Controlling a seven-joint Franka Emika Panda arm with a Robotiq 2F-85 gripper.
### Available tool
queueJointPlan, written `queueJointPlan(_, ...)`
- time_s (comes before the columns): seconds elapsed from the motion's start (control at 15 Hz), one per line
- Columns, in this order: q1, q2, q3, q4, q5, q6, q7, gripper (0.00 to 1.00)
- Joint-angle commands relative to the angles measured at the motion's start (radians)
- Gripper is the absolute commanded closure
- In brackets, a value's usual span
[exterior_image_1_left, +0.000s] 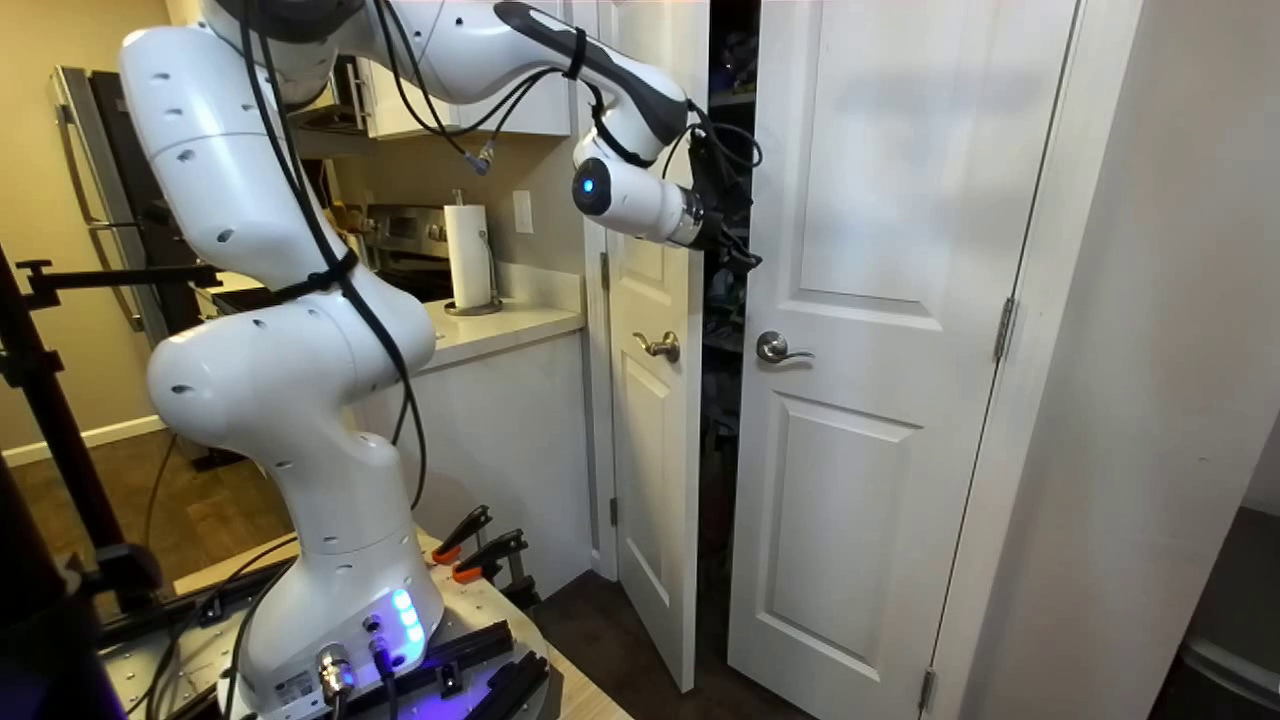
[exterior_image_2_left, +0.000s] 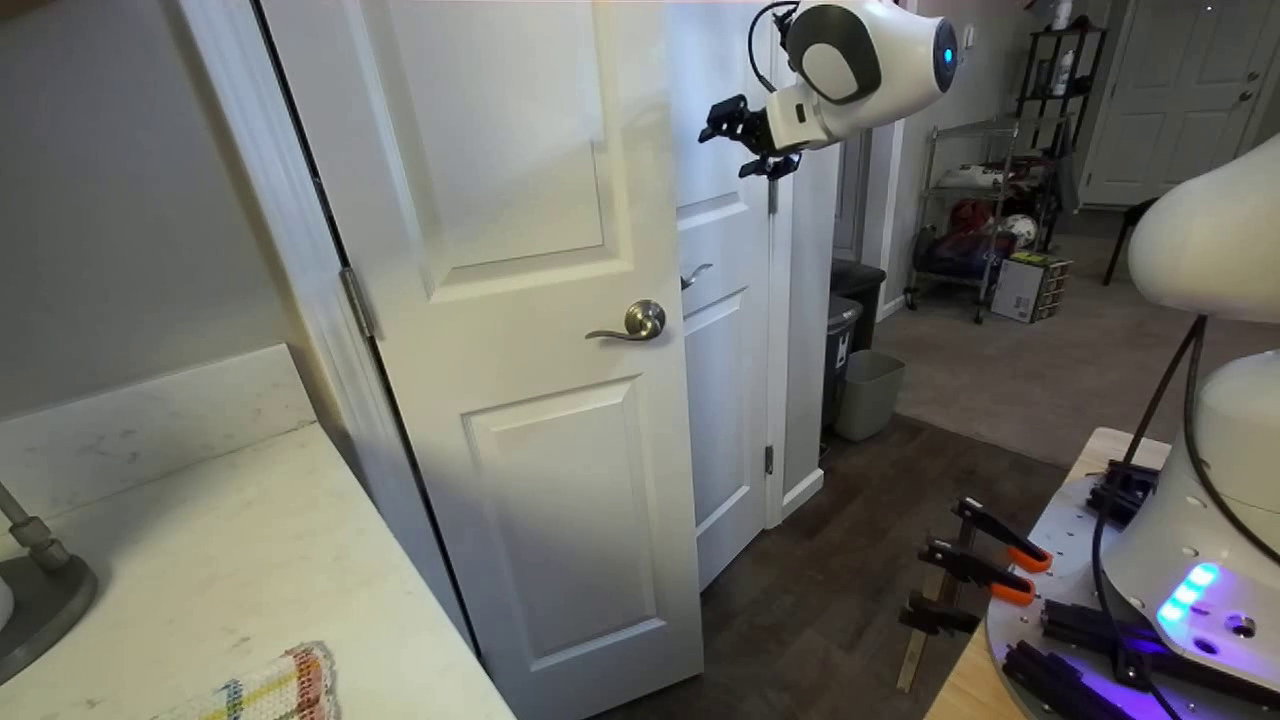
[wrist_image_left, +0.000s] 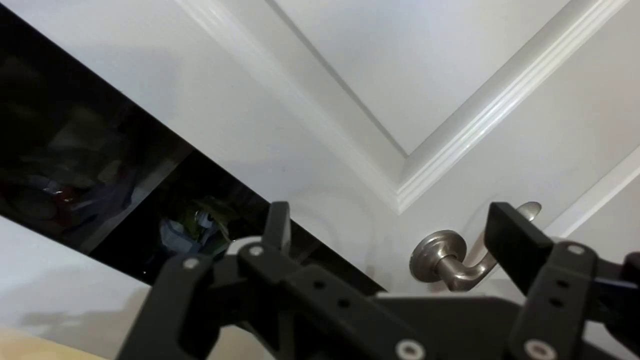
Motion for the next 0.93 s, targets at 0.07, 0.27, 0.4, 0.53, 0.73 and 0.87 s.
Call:
queueJointPlan(0.07, -0.073, 0.097, 0.103, 0.059, 0.000, -0.037, -0.033, 0.00)
queueJointPlan(0.27, -0.156, 0.155, 0.203, 0.101, -0.015, -0.046, -0.050, 0.00)
queueJointPlan(0.4, -0.217, 0.177, 0.263, 0.117, -0.024, -0.052, -0.043, 0.00)
queueJointPlan(0.53, -0.274, 0.189, 0.314, 0.125, -0.026, -0.067, -0.032, 0.00)
queueJointPlan(0.73, -0.336, 0.229, 0.380, 0.117, -0.053, -0.127, -0.006, 0.00)
queueJointPlan(0.87, -0.360, 0.257, 0.421, 0.105, -0.112, -0.168, 0.012, 0.00)
